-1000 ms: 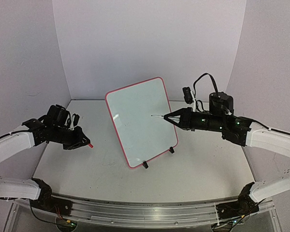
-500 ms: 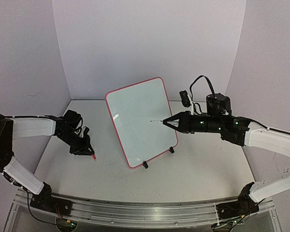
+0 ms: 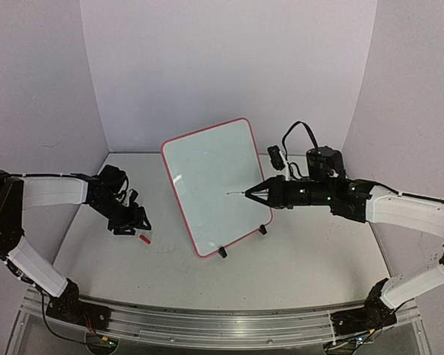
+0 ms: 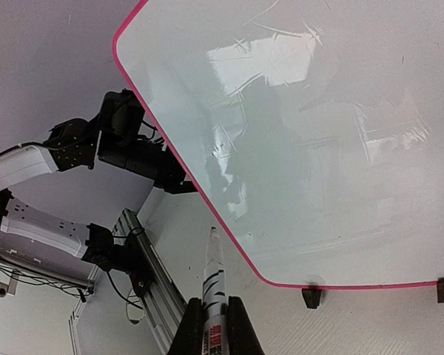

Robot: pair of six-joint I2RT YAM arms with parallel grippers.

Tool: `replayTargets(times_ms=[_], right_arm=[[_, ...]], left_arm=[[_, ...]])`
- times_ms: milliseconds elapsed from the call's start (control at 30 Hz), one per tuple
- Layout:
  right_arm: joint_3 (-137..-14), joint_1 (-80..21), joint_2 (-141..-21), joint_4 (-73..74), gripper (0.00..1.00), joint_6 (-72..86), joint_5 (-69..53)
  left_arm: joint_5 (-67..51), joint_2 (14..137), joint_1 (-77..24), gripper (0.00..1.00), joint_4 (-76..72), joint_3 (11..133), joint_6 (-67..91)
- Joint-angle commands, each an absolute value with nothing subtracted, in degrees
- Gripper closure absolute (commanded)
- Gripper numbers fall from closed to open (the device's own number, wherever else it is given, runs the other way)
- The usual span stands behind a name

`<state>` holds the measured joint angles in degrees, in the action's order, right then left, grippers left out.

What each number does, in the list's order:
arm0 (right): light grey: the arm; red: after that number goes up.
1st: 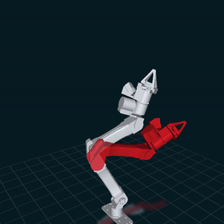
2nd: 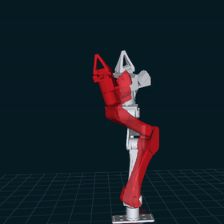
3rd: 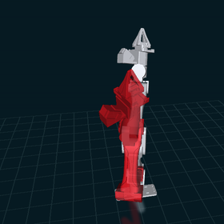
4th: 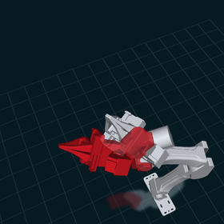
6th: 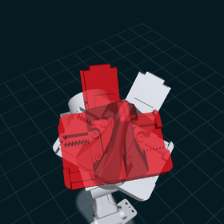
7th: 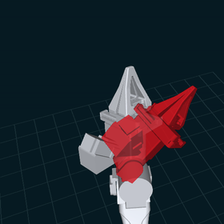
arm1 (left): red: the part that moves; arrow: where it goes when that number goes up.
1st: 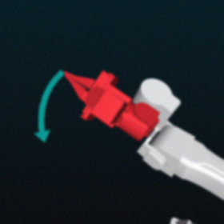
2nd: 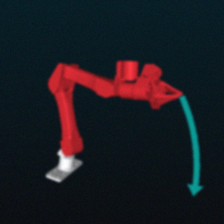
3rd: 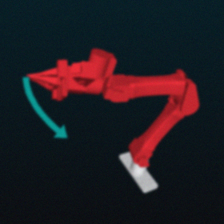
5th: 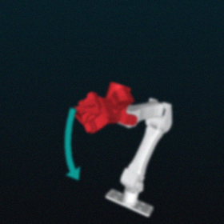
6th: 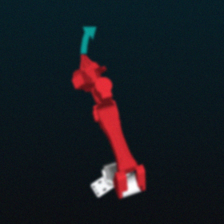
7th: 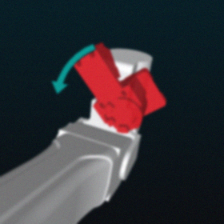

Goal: Write a sentence on the whiteboard
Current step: Place the pen cap at the center of the board, then hold the whiteboard at the center of the board.

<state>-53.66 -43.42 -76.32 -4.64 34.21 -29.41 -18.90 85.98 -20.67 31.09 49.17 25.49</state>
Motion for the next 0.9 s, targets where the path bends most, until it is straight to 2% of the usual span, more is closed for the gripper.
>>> replayTargets(times_ms=[0,233,367,600,867], right_arm=[[-57.01,-43.79,-76.7,-5.71,1.0,32.47,-29.92],[-62.43,-43.86,-79.95,-5.72,1.0,29.64,-31.69],[-67.23,-43.86,-83.45,-6.07,1.0,27.99,-35.07],[-75.09,-43.87,-89.55,-6.66,1.0,26.86,-42.28],[-80.06,-44.29,-94.53,-6.86,1.0,26.96,-45.01]], left_arm=[[-13.84,79.56,-20.41,0.31,31.9,52.14,22.11],[-19.6,74.23,-20.39,0.25,36.08,63.54,8.46],[-30.54,74.21,-20.31,0.24,36.95,70.02,1.91],[-49.93,76.3,-20.33,0.2,30.96,72.46,0.09],[-52.98,79.71,-20.33,0.23,27.48,73.69,0.14]])
